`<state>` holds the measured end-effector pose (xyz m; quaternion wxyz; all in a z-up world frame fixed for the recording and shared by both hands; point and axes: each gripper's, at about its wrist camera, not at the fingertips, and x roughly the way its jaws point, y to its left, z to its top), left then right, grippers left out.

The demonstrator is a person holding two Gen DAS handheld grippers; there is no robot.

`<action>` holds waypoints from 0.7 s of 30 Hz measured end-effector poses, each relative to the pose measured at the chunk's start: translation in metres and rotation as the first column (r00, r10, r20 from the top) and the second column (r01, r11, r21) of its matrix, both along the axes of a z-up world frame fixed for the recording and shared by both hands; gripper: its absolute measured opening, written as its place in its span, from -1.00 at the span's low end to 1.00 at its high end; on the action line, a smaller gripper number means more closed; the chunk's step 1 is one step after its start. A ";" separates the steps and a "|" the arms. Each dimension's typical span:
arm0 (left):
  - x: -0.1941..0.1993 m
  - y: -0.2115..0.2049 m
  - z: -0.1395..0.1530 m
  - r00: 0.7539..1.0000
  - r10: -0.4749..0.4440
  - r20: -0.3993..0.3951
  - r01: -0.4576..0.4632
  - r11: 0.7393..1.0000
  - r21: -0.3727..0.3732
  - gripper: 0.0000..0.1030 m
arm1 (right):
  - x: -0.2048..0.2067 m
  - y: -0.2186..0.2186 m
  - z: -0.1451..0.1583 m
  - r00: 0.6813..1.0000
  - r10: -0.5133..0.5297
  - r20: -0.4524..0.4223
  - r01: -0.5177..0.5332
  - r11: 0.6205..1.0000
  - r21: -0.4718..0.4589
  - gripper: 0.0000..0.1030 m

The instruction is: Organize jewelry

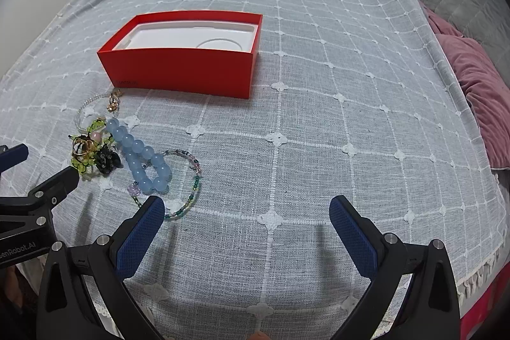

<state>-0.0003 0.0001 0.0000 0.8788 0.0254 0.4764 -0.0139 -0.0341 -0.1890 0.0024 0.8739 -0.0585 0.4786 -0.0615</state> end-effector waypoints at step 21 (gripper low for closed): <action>0.001 -0.003 0.003 1.000 0.001 -0.004 -0.001 1.000 0.002 1.00 | 0.000 0.000 0.000 1.000 0.000 0.000 0.000 1.000 0.001 1.00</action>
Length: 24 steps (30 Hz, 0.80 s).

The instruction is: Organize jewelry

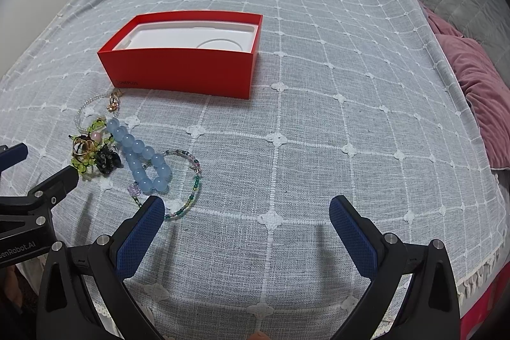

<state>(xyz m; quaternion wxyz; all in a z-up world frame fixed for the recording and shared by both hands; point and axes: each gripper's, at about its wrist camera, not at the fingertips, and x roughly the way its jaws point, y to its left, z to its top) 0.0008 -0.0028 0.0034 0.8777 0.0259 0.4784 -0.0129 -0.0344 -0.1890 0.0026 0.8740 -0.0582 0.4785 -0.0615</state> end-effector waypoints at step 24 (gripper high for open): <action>0.001 0.016 0.005 0.998 -0.057 0.027 0.059 0.995 -0.078 1.00 | 0.002 0.002 0.006 0.999 0.043 0.004 -0.043 0.999 -0.003 1.00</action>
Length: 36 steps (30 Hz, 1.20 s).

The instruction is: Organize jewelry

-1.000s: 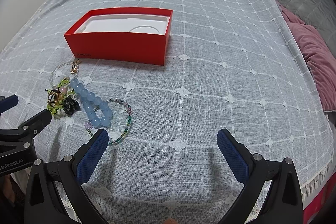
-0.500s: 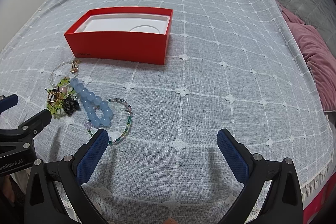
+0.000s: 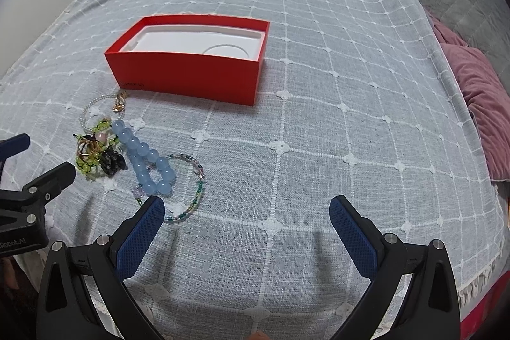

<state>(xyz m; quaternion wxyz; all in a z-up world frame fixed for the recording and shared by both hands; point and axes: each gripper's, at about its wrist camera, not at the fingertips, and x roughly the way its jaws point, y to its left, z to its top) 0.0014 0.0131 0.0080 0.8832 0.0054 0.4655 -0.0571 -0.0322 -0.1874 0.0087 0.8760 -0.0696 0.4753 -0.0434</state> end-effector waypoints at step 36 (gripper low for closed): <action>0.085 0.006 -0.013 1.000 0.016 -0.010 -0.017 0.999 -0.028 -0.92 | 0.045 0.020 -0.009 0.971 0.218 -0.095 -0.194 0.957 0.214 0.50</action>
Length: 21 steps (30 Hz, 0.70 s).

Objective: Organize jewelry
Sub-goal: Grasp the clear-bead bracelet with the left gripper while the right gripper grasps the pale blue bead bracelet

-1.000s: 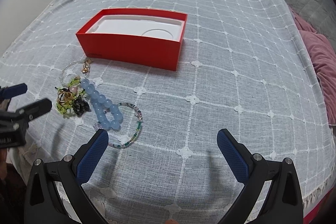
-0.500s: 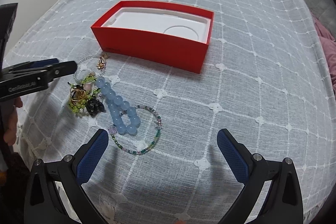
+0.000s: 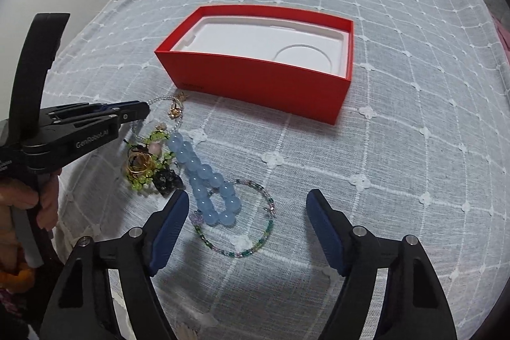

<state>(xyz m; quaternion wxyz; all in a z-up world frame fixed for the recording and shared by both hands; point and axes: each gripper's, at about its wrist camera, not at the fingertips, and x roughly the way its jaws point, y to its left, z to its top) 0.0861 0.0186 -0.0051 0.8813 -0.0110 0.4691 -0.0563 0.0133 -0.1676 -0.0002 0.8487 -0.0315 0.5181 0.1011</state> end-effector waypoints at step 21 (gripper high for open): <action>-0.009 0.000 0.002 1.000 0.007 -0.004 -0.007 1.000 0.008 -1.00 | 0.013 0.038 -0.015 0.988 0.145 0.048 -0.144 0.989 -0.014 -0.11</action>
